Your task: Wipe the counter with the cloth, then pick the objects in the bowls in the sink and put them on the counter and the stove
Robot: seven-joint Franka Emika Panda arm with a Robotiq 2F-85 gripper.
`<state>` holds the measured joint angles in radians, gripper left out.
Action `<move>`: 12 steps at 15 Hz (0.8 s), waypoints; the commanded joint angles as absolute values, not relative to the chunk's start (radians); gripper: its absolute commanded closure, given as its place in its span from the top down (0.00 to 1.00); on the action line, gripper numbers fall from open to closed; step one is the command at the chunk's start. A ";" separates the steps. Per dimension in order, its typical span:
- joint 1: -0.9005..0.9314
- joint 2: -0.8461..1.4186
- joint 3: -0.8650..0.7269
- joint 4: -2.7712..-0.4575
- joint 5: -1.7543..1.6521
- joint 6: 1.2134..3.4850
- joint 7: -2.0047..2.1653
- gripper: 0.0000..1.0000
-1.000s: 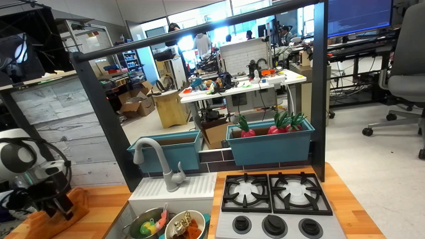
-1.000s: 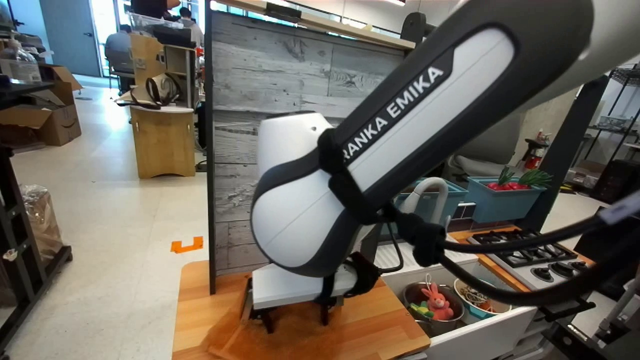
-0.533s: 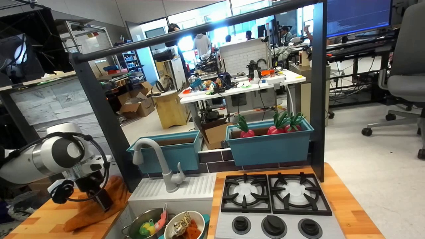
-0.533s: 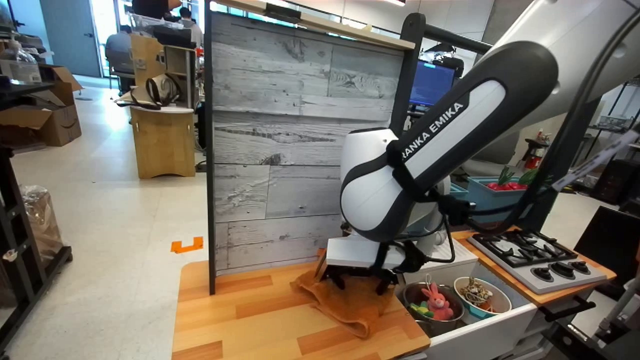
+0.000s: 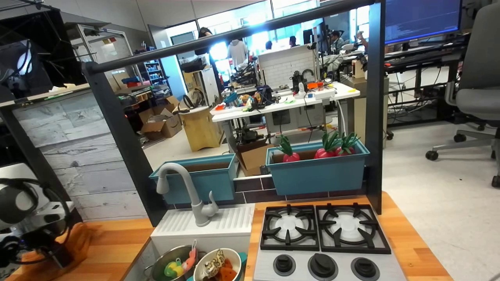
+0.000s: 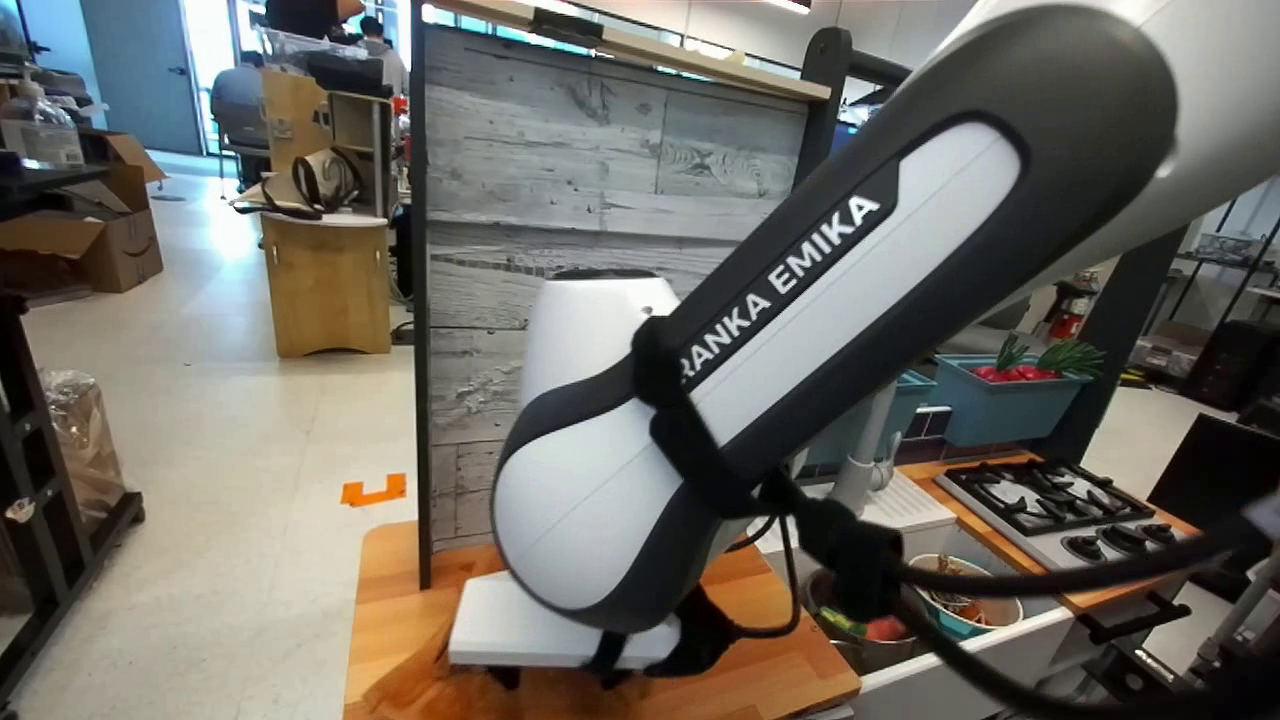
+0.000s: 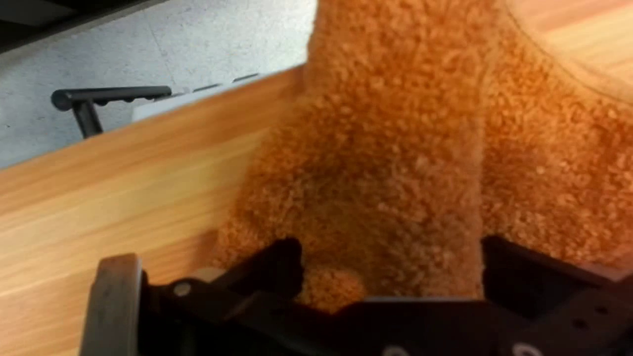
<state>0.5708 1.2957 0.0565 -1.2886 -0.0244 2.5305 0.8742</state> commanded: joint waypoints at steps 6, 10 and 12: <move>0.561 1.301 -0.073 -1.354 0.002 2.542 1.059 1.00; 0.487 1.248 -0.124 -1.486 0.011 2.587 1.154 1.00; 0.477 1.278 -0.128 -1.473 0.003 2.585 1.186 1.00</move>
